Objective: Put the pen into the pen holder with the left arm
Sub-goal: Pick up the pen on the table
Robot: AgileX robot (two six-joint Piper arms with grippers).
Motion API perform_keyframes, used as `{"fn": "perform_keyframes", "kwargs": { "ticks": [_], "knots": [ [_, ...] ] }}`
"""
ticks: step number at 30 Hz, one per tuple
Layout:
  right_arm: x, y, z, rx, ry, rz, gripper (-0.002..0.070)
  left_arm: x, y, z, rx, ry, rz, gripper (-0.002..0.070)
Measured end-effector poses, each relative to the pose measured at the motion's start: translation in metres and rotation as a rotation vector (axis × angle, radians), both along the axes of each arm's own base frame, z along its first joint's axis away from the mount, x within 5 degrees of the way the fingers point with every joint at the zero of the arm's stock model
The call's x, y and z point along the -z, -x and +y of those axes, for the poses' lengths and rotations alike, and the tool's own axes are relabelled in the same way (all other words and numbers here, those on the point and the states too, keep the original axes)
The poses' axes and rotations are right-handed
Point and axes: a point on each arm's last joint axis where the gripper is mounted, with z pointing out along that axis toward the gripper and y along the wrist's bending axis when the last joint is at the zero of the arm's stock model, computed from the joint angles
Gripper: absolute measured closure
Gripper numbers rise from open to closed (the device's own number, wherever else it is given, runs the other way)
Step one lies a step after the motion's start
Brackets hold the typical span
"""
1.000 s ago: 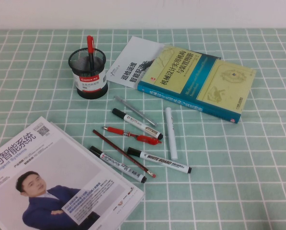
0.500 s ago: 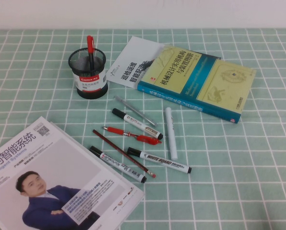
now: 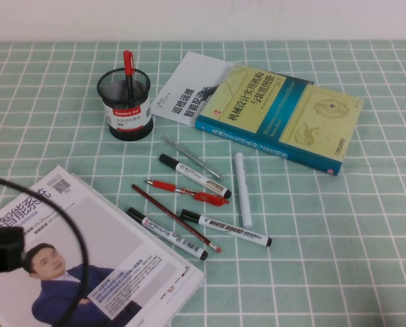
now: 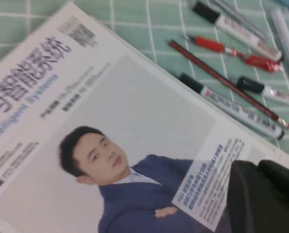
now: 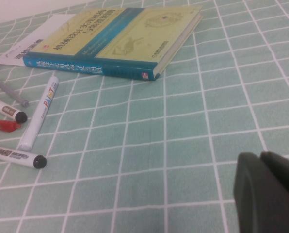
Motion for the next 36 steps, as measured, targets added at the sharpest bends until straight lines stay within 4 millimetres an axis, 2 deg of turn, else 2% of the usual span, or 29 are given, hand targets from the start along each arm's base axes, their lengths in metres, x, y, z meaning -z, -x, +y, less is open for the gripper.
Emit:
{"fn": "perform_keyframes", "kwargs": {
  "ticks": [9, 14, 21, 29, 36],
  "knots": [
    [0.0, 0.0, 0.0, 0.0, 0.0, 0.0, 0.0696, 0.021, -0.038, -0.014, 0.222, -0.042, 0.099, 0.0679],
    [0.0, 0.0, 0.0, 0.0, 0.0, 0.0, 0.0696, 0.018, -0.062, -0.027, 0.336, -0.079, 0.108, 0.0679],
    [0.0, 0.0, 0.0, 0.0, 0.0, 0.0, 0.0696, 0.011, -0.095, -0.08, 0.661, -0.215, 0.105, 0.0679],
    [0.0, 0.0, 0.0, 0.0, 0.0, 0.0, 0.0696, 0.018, -0.124, -0.143, 1.177, -0.57, 0.146, 0.0679],
    [0.0, 0.0, 0.0, 0.0, 0.0, 0.0, 0.0696, 0.025, -0.148, -0.167, 1.534, -0.784, 0.052, 0.0679]
  ]
}}
